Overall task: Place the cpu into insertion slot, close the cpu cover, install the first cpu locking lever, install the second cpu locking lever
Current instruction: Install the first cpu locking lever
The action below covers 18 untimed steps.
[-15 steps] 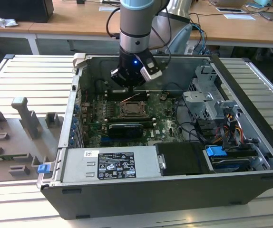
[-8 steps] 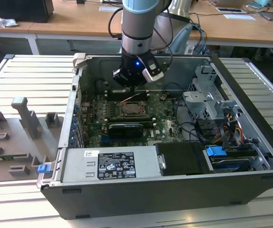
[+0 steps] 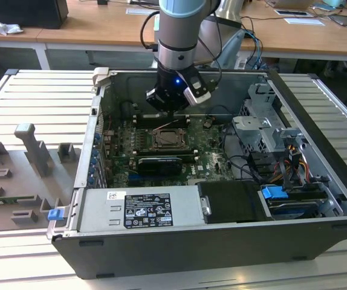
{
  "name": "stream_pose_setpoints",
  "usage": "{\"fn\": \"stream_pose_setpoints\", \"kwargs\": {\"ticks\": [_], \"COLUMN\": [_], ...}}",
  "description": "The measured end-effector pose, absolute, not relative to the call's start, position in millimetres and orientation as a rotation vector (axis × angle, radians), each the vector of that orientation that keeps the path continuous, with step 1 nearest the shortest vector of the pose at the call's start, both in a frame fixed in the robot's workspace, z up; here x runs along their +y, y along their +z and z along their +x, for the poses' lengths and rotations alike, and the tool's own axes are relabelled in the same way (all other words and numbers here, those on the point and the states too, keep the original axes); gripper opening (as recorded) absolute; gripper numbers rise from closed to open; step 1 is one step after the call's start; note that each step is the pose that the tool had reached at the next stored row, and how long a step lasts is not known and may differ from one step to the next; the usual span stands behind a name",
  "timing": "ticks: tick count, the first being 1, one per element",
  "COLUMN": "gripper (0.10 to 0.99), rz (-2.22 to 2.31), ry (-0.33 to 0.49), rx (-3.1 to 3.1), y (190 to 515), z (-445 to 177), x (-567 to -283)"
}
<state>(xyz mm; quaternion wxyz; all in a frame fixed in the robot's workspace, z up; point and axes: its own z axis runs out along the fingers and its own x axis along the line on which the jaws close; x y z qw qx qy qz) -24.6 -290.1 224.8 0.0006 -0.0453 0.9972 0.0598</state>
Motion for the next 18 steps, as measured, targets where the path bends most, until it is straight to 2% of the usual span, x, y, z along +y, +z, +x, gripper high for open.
{"fn": "stream_pose_setpoints", "kwargs": {"ticks": [18], "gripper": [0.106], "rz": [-0.141], "ry": [0.182], "rx": [3.132], "y": [205.4], "z": [-16.0], "x": [-290.1]}}
